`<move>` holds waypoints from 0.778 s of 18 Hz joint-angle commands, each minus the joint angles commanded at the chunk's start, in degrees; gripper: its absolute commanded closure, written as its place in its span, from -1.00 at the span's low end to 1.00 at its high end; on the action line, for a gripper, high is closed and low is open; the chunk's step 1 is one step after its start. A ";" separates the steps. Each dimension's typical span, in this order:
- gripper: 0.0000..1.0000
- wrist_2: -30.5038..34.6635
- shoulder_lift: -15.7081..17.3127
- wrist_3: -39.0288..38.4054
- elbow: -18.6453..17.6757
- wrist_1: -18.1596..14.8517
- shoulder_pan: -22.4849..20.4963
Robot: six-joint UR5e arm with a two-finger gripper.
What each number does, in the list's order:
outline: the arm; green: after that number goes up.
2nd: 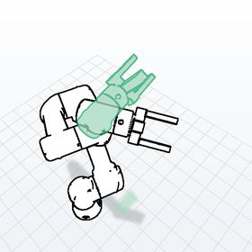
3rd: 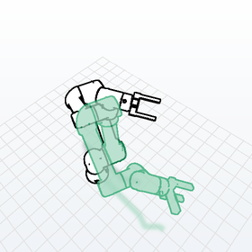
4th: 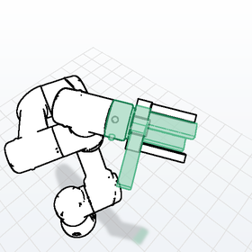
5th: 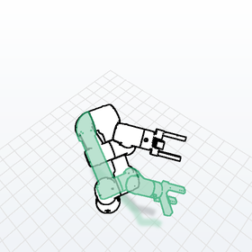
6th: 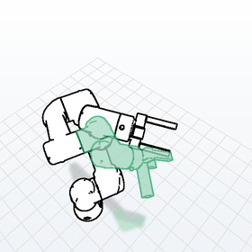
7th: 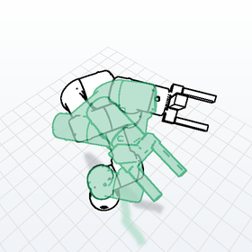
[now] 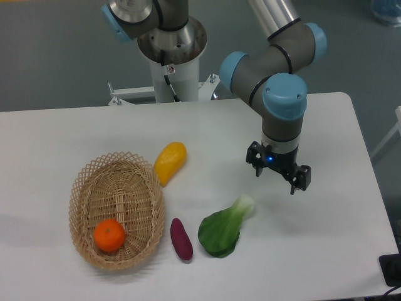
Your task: Pick up the orange from the basket
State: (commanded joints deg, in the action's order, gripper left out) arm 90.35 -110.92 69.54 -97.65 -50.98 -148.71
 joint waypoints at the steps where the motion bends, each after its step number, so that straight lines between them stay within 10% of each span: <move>1: -1.00 -0.09 0.00 -1.85 0.00 0.09 0.09; 14: -1.00 -2.89 -0.26 -16.19 0.18 1.85 2.29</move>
State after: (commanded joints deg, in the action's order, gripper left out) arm 87.46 -111.18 53.35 -97.47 -49.13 -146.43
